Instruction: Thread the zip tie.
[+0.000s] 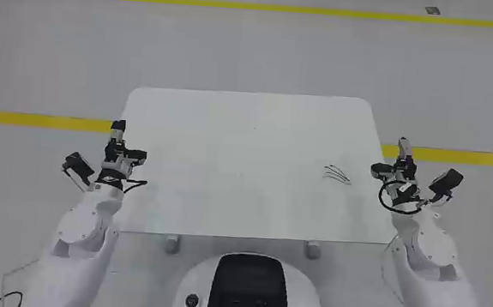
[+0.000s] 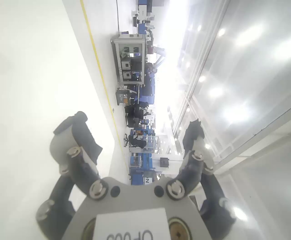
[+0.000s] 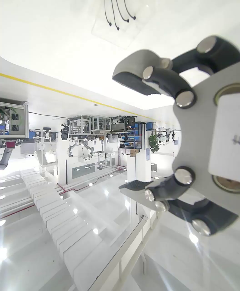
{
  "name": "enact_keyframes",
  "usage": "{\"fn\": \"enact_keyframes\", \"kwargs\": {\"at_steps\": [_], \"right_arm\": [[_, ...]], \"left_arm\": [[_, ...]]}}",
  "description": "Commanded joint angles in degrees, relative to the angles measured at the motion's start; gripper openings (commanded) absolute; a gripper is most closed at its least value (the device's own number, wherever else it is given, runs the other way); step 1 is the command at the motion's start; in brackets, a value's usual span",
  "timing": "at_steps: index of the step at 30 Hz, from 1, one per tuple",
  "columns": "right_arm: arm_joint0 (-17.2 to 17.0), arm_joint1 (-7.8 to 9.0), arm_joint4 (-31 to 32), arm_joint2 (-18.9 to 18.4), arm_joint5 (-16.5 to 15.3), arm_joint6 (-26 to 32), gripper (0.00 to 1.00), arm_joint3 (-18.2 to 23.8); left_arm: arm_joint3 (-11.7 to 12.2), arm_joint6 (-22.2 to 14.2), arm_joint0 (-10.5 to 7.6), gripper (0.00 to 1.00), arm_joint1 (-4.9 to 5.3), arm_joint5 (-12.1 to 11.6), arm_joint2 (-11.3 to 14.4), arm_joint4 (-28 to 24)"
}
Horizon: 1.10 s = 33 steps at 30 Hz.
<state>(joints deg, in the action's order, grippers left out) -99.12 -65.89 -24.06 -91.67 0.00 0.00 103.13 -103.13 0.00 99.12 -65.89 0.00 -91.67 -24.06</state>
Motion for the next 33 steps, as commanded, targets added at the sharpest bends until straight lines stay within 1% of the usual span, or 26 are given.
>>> {"fn": "enact_keyframes", "kwargs": {"at_steps": [1, 2, 3, 4, 6, 7, 9, 11, 13, 14, 16, 26, 28, 30, 33], "right_arm": [[0.0, 0.0, 0.0, 0.0, 0.0, 0.0, 1.0, 0.0], [0.0, 0.0, 0.0, 0.0, 0.0, 0.0, 0.78, 0.0], [0.0, 0.0, 0.0, 0.0, 0.0, 0.0, 1.0, 0.0], [0.24, 0.1, 1.42, -0.03, 0.2, 0.76, 1.0, -0.03], [1.34, 0.47, 6.82, -0.25, 0.89, 3.51, 1.0, -0.51], [2.34, 0.69, 10.62, -0.26, 1.41, 4.66, 1.0, -0.81], [3.95, 0.97, 14.92, 0.23, 2.22, 7.71, 1.0, -1.34], [6.48, 1.31, 19.79, 0.96, 3.08, 11.31, 1.0, -2.49], [8.95, 1.71, 26.7, 2.46, 4.07, 15.13, 1.0, -3.97], [10.43, 1.77, 29.94, 3.41, 4.13, 15.4, 1.0, -5.36], [11.7, 1.73, 31.79, 4.45, 4.34, 15.49, 1.0, -6.62], [11.7, 1.73, 31.79, 4.45, 4.34, 15.49, 1.0, -6.62], [11.67, 1.92, 34.39, 4.55, 3.49, 16.39, 1.0, -6.57], [12.73, 2.51, 39.2, 3.91, 1.41, 20.8, 1.0, -7.07], [16.14, 3.34, 45.38, 3.55, -1.5, 28.66, 1.0, -8.51]], "left_arm": [[0.0, 0.0, 0.0, 0.78, 0.0, 0.0, 0.0, 0.0], [0.0, 0.0, 0.0, 1.0, 0.0, 0.0, 0.0, 0.0], [0.0, 0.0, 0.0, 1.0, 0.0, 0.0, 0.0, 0.0], [0.0, 0.0, 0.0, 1.0, 0.0, 0.0, 0.0, 0.0], [0.0, 0.0, 0.0, 1.0, 0.0, 0.0, 0.0, 0.0], [0.0, 0.0, 0.0, 1.0, 0.0, 0.0, 0.0, 0.0], [0.0, 0.0, 0.0, 1.0, 0.0, 0.0, 0.0, 0.0], [0.0, 0.0, 0.0, 1.0, 0.0, 0.0, 0.0, 0.0], [0.0, 0.0, 0.0, 1.0, 0.0, 0.0, 0.0, 0.0], [0.0, 0.0, 0.0, 1.0, 0.0, 0.0, 0.0, 0.0], [0.0, 0.0, 0.0, 1.0, 0.0, 0.0, 0.0, 0.0], [0.0, 0.0, 0.0, 1.0, 0.0, 0.0, 0.0, 0.0], [0.0, 0.0, 0.0, 1.0, 0.0, 0.0, 0.0, 0.0], [0.0, 0.0, 0.0, 1.0, 0.0, 0.0, 0.0, 0.0], [0.0, 0.0, 0.0, 1.0, 0.0, 0.0, 0.0, 0.0]]}}
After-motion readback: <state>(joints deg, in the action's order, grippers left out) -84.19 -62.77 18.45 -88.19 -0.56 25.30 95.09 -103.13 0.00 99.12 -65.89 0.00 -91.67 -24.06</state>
